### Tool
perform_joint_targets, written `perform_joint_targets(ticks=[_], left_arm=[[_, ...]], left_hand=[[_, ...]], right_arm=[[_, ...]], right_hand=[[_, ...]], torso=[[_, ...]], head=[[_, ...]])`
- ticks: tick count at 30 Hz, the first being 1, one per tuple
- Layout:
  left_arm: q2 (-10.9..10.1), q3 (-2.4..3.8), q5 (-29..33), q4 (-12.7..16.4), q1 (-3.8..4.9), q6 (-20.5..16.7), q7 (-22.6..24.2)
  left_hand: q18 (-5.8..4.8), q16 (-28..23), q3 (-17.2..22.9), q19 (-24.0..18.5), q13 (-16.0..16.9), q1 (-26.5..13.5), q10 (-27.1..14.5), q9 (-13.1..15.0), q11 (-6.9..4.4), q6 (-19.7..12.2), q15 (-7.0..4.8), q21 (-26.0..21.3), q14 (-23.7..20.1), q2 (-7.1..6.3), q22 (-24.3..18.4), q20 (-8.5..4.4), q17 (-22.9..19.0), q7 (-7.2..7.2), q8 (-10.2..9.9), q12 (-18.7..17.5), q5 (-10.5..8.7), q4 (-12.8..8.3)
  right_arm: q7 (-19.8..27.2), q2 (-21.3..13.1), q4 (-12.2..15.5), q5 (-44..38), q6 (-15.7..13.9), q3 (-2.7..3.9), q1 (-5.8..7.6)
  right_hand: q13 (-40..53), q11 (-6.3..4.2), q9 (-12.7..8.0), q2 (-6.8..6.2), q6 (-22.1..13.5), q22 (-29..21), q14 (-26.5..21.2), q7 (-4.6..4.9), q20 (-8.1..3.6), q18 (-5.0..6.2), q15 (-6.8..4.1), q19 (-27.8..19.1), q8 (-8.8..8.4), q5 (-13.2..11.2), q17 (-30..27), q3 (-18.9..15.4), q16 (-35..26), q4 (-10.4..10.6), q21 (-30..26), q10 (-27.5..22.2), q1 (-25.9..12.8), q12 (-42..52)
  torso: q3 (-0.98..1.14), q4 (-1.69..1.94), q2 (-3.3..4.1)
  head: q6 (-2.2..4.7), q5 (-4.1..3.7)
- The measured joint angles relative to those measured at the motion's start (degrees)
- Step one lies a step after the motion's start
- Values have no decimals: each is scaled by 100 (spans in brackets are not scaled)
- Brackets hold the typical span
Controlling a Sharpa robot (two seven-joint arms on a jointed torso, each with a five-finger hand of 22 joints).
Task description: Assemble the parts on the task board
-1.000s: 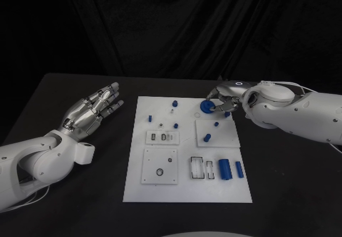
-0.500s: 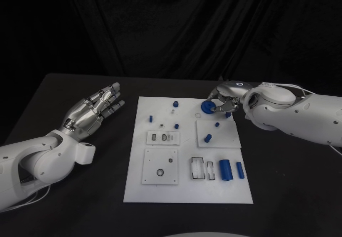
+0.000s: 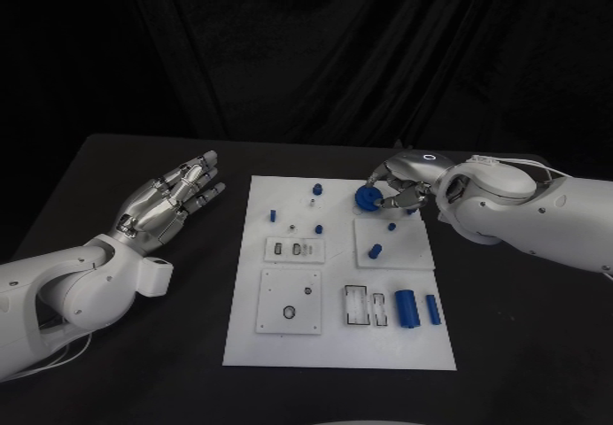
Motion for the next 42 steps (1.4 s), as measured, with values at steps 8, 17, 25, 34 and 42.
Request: perform_joint_targets(ticks=[8,17,25,34,42], left_arm=[[16,0,0,-12,0,6,0],[57,0,0,-33,0,14,0],[98,0,-1,-50,0,26,1],[5,0,-1,-32,0,28,1],[-24,0,-1,5,0,27,1]], left_hand=[[0,0,-7,0,0,-34,0,0,0,0,20,0,20,-7,0,0,0,0,0,0,-4,7],[0,0,-7,21,0,-34,0,0,0,0,40,0,0,-7,0,21,2,0,0,0,18,7],[0,0,-7,21,1,-34,-20,0,20,0,40,0,0,-8,0,21,2,0,0,0,18,7],[0,0,-7,21,1,-34,-20,0,20,0,40,0,0,-7,0,21,3,0,0,0,18,7],[0,0,-7,21,1,-34,-20,0,20,0,40,0,0,-8,0,20,4,0,0,0,39,7]], right_arm=[[15,189,251,-2,20,10,158],[34,650,101,-3,148,8,168],[39,1065,-185,-3,254,8,168],[40,1352,-485,-3,338,9,144],[43,1497,-655,-2,358,32,123]], right_hand=[[0,0,0,-15,-41,0,0,-41,0,-90,0,0,56,11,0,-1,0,65,43,0,-106,0],[0,0,1,-44,-63,-1,0,-63,0,-89,0,0,167,11,0,23,0,120,43,0,-136,0],[0,1,0,-45,-82,-2,0,-82,0,-88,0,0,168,10,0,23,0,120,43,0,-136,0],[0,1,1,-85,-85,-2,0,-85,0,-87,1,0,271,8,0,38,0,135,-9,-1,-173,0],[-1,22,1,-114,-283,-2,0,-109,52,-87,1,-52,428,-79,0,176,0,222,-112,20,-200,0]], torso=[[-1,2,0],[-5,4,1],[-8,9,2],[-3,6,4],[0,2,6]], head=[[24,-3],[18,-20],[13,-47],[0,-71],[-7,-59]])
